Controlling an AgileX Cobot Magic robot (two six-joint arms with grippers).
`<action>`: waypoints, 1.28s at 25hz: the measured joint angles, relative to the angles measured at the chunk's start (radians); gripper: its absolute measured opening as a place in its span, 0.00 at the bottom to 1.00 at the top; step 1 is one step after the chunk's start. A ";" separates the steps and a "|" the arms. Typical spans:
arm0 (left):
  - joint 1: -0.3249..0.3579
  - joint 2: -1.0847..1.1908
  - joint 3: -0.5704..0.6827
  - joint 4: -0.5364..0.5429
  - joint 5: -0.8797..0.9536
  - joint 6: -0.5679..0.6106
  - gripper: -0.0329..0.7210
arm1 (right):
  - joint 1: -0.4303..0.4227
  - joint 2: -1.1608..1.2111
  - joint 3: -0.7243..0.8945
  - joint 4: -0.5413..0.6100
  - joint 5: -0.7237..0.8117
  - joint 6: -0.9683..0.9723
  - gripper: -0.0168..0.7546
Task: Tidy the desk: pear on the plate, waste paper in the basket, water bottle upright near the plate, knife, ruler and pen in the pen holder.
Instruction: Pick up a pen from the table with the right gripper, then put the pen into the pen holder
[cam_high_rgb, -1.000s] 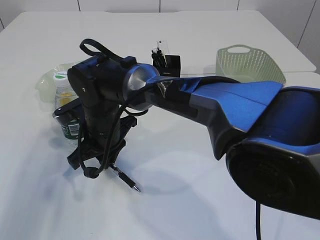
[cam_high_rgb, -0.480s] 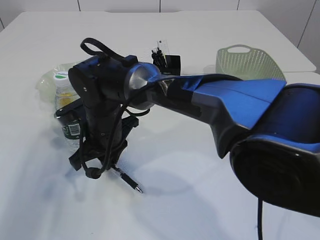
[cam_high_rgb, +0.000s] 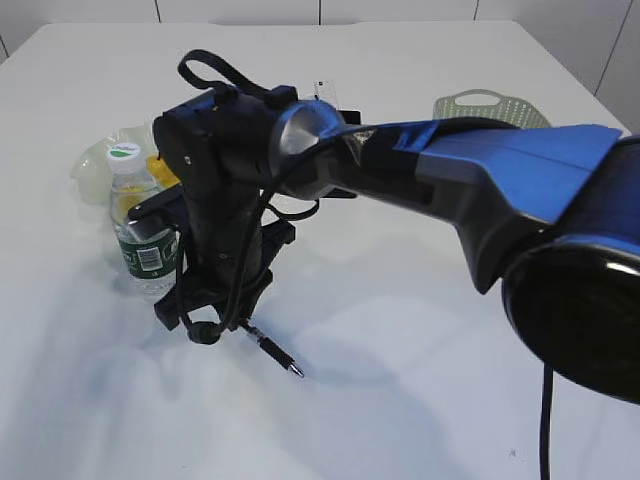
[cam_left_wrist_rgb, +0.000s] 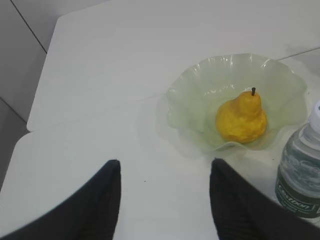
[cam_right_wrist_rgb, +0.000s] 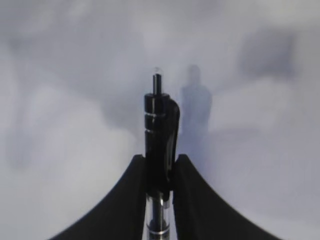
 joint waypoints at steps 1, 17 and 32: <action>0.000 0.000 0.000 0.000 0.000 0.000 0.58 | 0.000 -0.005 0.000 0.000 0.000 0.000 0.17; 0.000 0.000 0.000 -0.002 0.000 0.000 0.58 | -0.013 -0.127 0.061 -0.058 0.000 0.002 0.17; 0.000 0.000 0.000 -0.004 0.000 0.000 0.58 | -0.060 -0.215 0.063 -0.105 0.002 0.021 0.17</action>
